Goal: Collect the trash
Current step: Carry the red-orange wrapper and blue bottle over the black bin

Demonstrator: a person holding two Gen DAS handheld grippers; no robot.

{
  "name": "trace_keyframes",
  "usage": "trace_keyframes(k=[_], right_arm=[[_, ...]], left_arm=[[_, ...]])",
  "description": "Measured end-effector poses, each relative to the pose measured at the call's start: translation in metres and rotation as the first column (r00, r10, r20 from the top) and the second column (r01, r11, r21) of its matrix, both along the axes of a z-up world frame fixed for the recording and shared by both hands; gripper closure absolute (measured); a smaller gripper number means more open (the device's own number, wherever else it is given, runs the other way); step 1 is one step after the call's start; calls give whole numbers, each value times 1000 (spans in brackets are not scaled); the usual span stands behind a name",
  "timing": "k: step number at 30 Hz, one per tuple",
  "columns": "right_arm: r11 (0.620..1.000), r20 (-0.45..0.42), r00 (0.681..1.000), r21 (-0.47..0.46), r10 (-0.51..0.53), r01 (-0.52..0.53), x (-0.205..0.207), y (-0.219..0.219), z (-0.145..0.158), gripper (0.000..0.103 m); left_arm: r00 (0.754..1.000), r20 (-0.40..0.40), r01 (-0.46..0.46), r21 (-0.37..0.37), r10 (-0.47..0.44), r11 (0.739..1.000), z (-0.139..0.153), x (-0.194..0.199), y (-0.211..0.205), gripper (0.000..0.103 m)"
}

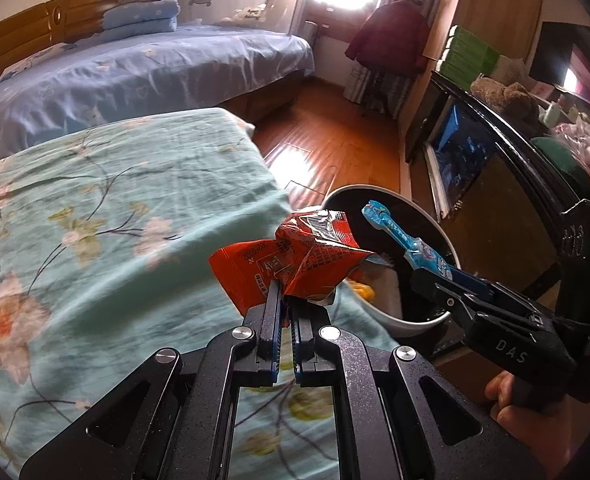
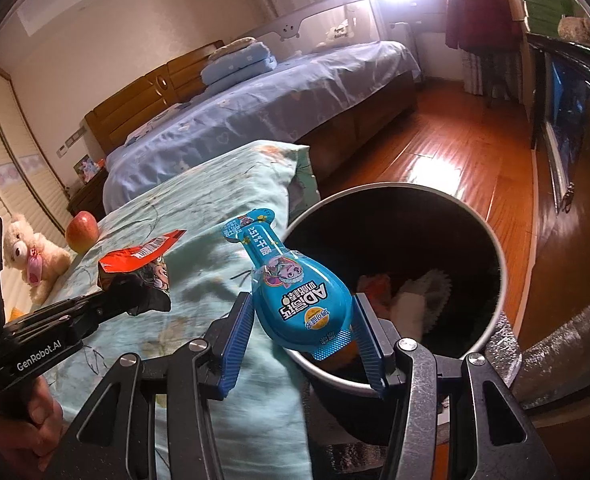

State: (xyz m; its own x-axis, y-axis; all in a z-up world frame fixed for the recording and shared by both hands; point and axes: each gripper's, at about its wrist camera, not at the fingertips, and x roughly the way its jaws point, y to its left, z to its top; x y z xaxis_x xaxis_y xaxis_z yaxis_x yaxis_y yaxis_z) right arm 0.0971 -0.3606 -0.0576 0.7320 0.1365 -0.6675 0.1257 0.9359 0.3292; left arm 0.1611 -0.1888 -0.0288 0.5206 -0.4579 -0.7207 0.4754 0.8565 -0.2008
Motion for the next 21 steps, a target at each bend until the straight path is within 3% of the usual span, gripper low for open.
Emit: trace_keyframes(k=[21], right_arm=[[997, -6, 997, -9, -71, 71, -6, -35, -3, 52]], left_arm=[[998, 9, 69, 22, -69, 997, 2, -3, -48, 100]])
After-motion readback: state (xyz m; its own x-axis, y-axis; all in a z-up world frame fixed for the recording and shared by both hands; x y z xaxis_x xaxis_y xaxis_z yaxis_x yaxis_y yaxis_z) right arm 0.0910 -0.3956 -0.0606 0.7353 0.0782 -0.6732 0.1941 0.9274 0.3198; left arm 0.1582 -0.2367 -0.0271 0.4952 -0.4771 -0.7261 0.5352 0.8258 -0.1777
